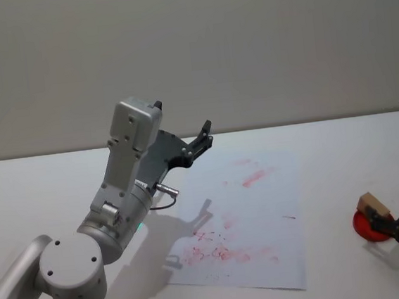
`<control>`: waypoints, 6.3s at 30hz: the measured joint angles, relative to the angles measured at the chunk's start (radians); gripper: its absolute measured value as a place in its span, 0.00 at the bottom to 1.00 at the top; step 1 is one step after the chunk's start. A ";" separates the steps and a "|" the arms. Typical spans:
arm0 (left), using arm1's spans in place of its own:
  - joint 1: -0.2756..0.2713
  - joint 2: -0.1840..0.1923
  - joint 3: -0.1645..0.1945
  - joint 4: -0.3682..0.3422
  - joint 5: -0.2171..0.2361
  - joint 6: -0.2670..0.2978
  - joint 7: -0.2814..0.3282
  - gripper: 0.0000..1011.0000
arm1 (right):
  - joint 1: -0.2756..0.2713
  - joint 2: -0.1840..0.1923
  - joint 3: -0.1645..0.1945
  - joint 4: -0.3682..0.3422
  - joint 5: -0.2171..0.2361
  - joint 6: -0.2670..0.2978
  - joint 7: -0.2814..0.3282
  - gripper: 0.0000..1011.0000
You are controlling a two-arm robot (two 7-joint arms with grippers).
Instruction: Use the one hand to pick up the stamp and affix it onto the A4 paper.
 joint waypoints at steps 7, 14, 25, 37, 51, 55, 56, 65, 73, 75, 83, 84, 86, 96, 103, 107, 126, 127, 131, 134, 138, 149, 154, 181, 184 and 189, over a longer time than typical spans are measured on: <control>0.000 0.000 0.000 0.000 0.000 0.000 0.000 0.99 | 0.044 -0.029 -0.017 0.041 -0.038 0.028 0.024 0.99; 0.000 0.000 0.000 0.000 0.000 0.000 0.000 0.99 | 0.084 -0.056 -0.033 0.080 -0.071 0.051 0.044 0.99; 0.000 0.000 0.000 0.000 0.000 0.000 0.000 0.99 | 0.119 -0.080 -0.046 0.115 -0.098 0.069 0.059 0.78; 0.000 0.000 0.000 0.000 0.000 0.000 0.000 0.99 | 0.134 -0.090 -0.051 0.129 -0.109 0.077 0.066 0.37; 0.000 0.000 0.000 0.000 0.000 0.000 0.000 0.99 | 0.135 -0.095 -0.049 0.121 -0.095 0.064 0.064 0.22; 0.000 0.000 0.000 0.000 0.000 0.000 0.000 0.99 | 0.143 -0.104 -0.049 0.111 -0.080 0.054 0.066 0.22; 0.000 0.000 0.000 0.000 0.000 0.000 0.000 0.99 | 0.145 -0.107 -0.050 0.108 -0.075 0.052 0.067 0.22; 0.000 0.000 0.000 0.000 0.000 0.000 0.000 0.99 | 0.192 -0.165 -0.072 0.081 -0.030 0.033 0.102 0.22; 0.000 0.000 0.000 0.000 0.000 0.000 0.000 0.99 | 0.241 -0.228 -0.111 0.092 -0.028 0.032 0.150 0.22; 0.000 0.000 0.000 0.000 0.000 0.000 0.000 0.99 | 0.252 -0.242 -0.121 0.100 -0.034 0.033 0.161 0.22; 0.000 0.000 0.000 0.000 0.000 0.000 0.000 0.99 | 0.296 -0.292 -0.167 0.156 -0.106 0.048 0.213 0.22; 0.000 0.000 0.000 0.000 0.000 0.000 0.000 0.99 | 0.300 -0.296 -0.172 0.163 -0.113 0.049 0.216 0.22; 0.000 0.000 0.000 0.000 0.000 0.000 0.000 0.99 | 0.306 -0.304 -0.178 0.174 -0.129 0.051 0.222 0.22; 0.000 0.000 0.000 0.000 0.000 0.000 0.000 0.99 | 0.337 -0.346 -0.227 0.269 -0.223 0.069 0.240 0.22; 0.000 0.000 0.000 0.000 0.000 0.000 0.000 0.99 | 0.340 -0.359 -0.243 0.304 -0.247 0.082 0.233 0.22; 0.000 0.000 0.000 0.000 0.000 0.000 0.000 0.99 | 0.340 -0.364 -0.250 0.323 -0.256 0.089 0.225 0.22; 0.000 0.000 0.000 0.000 0.000 0.000 0.000 0.99 | 0.340 -0.373 -0.258 0.363 -0.261 0.090 0.190 0.22; 0.000 0.000 0.000 0.000 0.000 0.000 0.000 0.99 | 0.340 -0.374 -0.258 0.363 -0.258 0.089 0.188 0.22; 0.000 0.000 0.000 0.000 0.000 0.000 0.000 0.99 | 0.340 -0.377 -0.254 0.363 -0.240 0.084 0.175 0.22; 0.000 0.000 0.000 0.000 0.000 0.000 0.000 0.99 | 0.340 -0.378 -0.247 0.355 -0.218 0.083 0.161 0.22; 0.000 0.000 0.000 0.000 0.000 0.000 0.000 0.99 | 0.342 -0.377 -0.233 0.319 -0.180 0.084 0.138 0.22; 0.000 0.000 0.000 0.000 0.000 0.000 0.000 0.99 | 0.318 -0.335 -0.167 0.191 -0.053 0.114 0.040 0.22; 0.000 0.000 0.000 0.000 0.000 0.000 0.000 0.99 | 0.293 -0.297 -0.131 0.144 -0.010 0.133 -0.001 0.22; 0.000 0.000 0.000 0.000 0.000 0.000 0.000 0.99 | 0.157 -0.092 0.018 0.027 0.057 0.215 -0.049 0.22; 0.000 0.000 0.000 0.000 0.000 0.000 0.000 0.99 | 0.154 -0.084 0.020 0.025 0.050 0.221 -0.038 0.22; 0.000 0.000 0.000 0.000 0.000 0.000 0.000 0.99 | 0.144 -0.070 0.023 0.021 0.040 0.233 -0.017 0.22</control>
